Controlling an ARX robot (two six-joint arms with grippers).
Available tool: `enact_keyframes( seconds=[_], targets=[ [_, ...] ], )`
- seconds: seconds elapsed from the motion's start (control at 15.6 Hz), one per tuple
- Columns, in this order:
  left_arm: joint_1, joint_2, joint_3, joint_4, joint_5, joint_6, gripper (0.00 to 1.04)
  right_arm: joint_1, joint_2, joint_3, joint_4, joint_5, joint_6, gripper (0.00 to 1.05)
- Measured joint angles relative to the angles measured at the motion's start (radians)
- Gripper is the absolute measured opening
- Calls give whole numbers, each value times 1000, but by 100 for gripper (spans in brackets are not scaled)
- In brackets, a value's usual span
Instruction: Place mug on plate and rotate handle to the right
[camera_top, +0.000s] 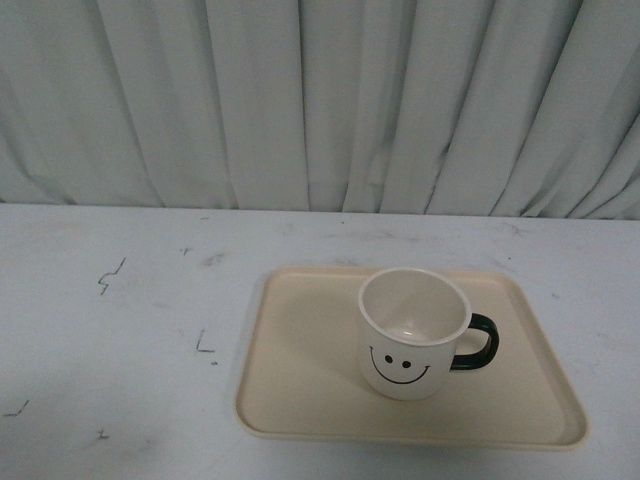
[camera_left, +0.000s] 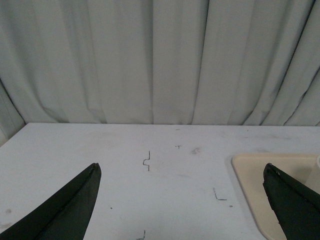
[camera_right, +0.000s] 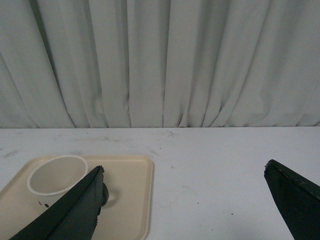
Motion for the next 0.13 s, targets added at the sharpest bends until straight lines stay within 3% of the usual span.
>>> enact_keyframes(
  seconds=[0.13],
  targets=[
    [0, 0, 0, 0, 0, 0, 98, 0, 0, 0, 0, 0, 0, 98]
  ],
)
